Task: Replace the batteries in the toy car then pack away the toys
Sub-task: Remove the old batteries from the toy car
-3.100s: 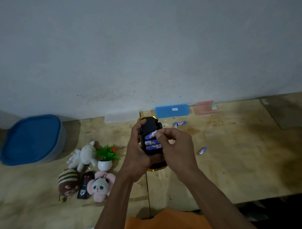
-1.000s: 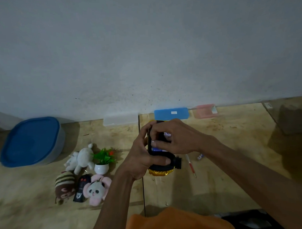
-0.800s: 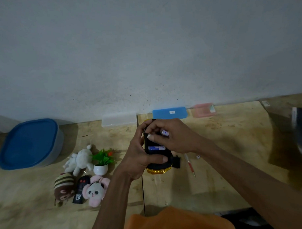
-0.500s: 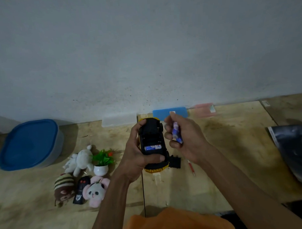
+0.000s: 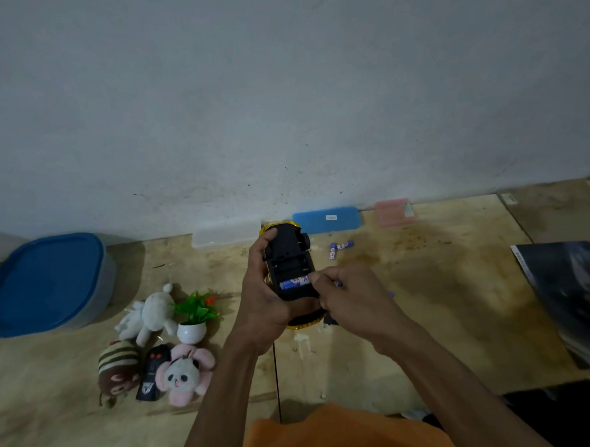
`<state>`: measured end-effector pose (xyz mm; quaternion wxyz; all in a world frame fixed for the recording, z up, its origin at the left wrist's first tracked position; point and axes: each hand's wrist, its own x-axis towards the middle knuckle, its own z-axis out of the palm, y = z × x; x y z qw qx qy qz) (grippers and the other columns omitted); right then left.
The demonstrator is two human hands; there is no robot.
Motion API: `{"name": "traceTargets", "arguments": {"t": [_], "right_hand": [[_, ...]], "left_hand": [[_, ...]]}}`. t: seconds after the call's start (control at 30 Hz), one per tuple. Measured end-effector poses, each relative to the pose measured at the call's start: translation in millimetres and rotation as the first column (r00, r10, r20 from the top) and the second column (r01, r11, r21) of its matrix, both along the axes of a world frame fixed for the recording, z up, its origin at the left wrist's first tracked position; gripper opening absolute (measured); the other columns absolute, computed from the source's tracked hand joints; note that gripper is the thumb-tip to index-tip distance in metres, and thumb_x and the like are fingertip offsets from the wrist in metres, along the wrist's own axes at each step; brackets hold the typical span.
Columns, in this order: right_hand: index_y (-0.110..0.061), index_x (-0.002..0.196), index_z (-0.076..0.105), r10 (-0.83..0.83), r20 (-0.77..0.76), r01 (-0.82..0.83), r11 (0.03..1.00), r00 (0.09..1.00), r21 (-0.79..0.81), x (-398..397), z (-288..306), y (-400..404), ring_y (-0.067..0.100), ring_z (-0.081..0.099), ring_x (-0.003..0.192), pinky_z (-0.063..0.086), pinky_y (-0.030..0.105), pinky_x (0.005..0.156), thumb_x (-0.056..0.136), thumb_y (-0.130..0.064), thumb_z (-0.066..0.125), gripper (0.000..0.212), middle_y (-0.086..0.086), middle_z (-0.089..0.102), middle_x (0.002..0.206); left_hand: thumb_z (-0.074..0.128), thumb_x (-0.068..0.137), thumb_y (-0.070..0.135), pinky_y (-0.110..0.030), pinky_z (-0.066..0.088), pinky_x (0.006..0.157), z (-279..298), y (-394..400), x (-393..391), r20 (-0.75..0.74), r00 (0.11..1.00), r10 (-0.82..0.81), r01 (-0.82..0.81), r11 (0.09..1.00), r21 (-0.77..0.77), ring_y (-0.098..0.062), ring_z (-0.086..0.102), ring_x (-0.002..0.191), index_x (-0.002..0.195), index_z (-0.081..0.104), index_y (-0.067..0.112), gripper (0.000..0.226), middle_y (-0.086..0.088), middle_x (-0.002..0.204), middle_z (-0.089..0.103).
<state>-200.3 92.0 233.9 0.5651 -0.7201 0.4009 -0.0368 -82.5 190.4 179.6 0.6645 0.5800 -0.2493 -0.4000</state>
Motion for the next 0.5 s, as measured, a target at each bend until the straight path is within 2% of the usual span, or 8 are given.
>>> {"name": "traceTargets", "arguments": {"t": [0.1, 0.17, 0.27, 0.4, 0.5], "right_hand": [[-0.011, 0.081, 0.071, -0.097, -0.001, 0.096, 0.983, 0.995, 0.157, 2.5, -4.7, -3.5, -0.001, 0.041, 0.039, 0.032, 0.014, 0.042, 0.102, -0.022, 0.053, 0.029, -0.008, 0.054, 0.054], [-0.005, 0.088, 0.072, -0.147, 0.002, 0.143, 0.966, 0.989, 0.214, 4.7, -5.4, -3.4, 0.002, 0.038, 0.039, 0.029, 0.016, 0.038, 0.101, -0.02, 0.055, 0.026, -0.002, 0.054, 0.059], [-0.01, 0.094, 0.075, -0.196, 0.006, 0.19, 0.954, 0.981, 0.232, 5.9, -7.4, -3.5, 0.002, 0.04, 0.039, 0.029, 0.016, 0.037, 0.1, -0.02, 0.057, 0.021, -0.002, 0.057, 0.064], [-0.019, 0.1, 0.075, -0.199, -0.006, 0.197, 0.963, 0.98, 0.183, 5.2, -11.8, -4.0, 0.0, 0.047, 0.049, 0.035, 0.014, 0.043, 0.1, -0.023, 0.056, 0.019, -0.006, 0.062, 0.073], [-0.02, 0.096, 0.076, -0.205, 0.038, 0.197, 0.966, 0.978, 0.167, 5.4, -14.7, -3.5, -0.006, 0.052, 0.047, 0.038, 0.01, 0.047, 0.099, -0.022, 0.059, 0.018, -0.015, 0.062, 0.065]], "left_hand": [[0.085, 0.059, -0.022, -0.053, 0.06, 0.085, -1.7, -0.6, -0.2, 0.017, 1.0, -0.002, 0.001, 1.0, 0.016, -0.031, 0.068, 0.113, 0.147, 0.035, 0.029, 0.114, 0.0, 0.138, 0.058], [0.083, 0.06, -0.024, -0.051, 0.06, 0.086, -1.7, -0.5, 0.2, 0.029, 1.0, -0.001, 0.0, 1.0, 0.023, -0.029, 0.068, 0.113, 0.148, 0.034, 0.027, 0.113, 0.007, 0.134, 0.06], [0.084, 0.059, -0.023, -0.048, 0.061, 0.083, -1.4, 0.7, 2.4, 0.037, 0.999, 0.001, -0.002, 0.999, 0.032, -0.028, 0.069, 0.11, 0.146, 0.034, 0.03, 0.113, 0.001, 0.138, 0.057], [0.085, 0.058, -0.021, -0.056, 0.06, 0.082, -1.7, 2.1, 6.2, 0.047, 0.999, 0.007, -0.009, 0.999, 0.043, -0.031, 0.068, 0.11, 0.146, 0.036, 0.032, 0.114, -0.004, 0.139, 0.055], [0.084, 0.059, -0.022, -0.056, 0.06, 0.083, -3.8, 3.6, 7.1, 0.039, 0.999, 0.014, -0.015, 0.999, 0.043, -0.031, 0.068, 0.111, 0.146, 0.036, 0.03, 0.113, -0.001, 0.139, 0.056]]}}
